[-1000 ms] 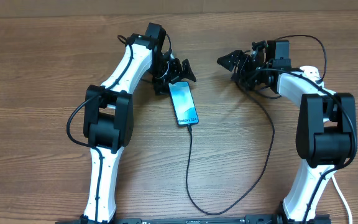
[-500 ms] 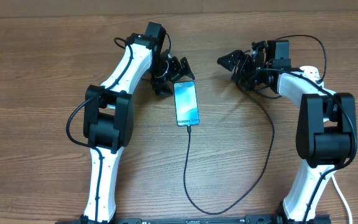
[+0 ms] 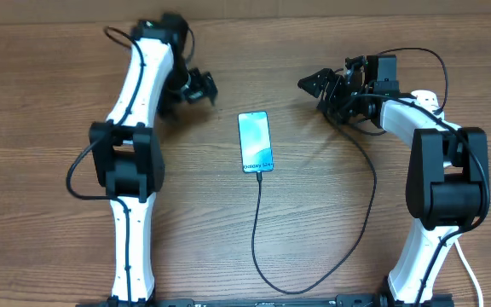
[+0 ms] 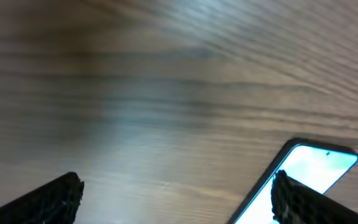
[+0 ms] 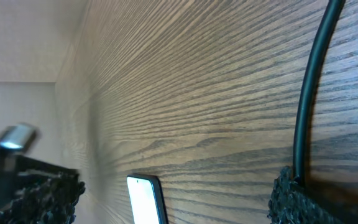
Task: Plug charger to phone and switch on socket
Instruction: 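Open the left gripper and lift it away from the phone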
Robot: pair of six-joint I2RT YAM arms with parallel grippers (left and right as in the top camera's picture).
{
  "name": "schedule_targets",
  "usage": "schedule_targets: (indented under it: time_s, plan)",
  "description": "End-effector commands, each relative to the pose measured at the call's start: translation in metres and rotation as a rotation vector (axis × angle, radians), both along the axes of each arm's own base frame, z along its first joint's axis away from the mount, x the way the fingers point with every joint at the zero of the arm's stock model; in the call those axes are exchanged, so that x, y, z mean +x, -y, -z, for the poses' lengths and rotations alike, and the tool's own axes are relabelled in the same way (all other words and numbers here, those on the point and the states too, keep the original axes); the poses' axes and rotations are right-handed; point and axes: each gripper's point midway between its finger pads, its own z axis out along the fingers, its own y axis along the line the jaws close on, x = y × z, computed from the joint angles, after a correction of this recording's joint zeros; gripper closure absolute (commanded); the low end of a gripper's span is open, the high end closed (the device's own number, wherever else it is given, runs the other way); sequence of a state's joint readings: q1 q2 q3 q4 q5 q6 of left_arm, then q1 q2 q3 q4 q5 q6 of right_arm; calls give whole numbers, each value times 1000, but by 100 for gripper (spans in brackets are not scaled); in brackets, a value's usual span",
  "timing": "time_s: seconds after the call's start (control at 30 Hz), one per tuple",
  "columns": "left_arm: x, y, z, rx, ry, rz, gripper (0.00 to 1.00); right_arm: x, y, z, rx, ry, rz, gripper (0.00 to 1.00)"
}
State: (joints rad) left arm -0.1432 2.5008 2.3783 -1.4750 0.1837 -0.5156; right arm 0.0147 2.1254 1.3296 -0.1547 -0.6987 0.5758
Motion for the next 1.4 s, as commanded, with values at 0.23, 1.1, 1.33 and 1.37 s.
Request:
schedule_targets:
  time_s: [0.23, 1.1, 1.33, 1.37]
  plan:
    - [-17, 3, -195, 153, 415, 101, 0, 3, 1, -5, -11, 22, 1, 0]
    - [-29, 17, -217, 107, 461, 125, 0, -2, -1, -4, 1, -3, -11, 0]
    - [-29, 17, -217, 107, 461, 125, 0, -2, -2, -4, 5, -3, -14, 0]
    - [-29, 17, -217, 107, 461, 125, 0, -2, -2, -4, 5, -3, -14, 0]
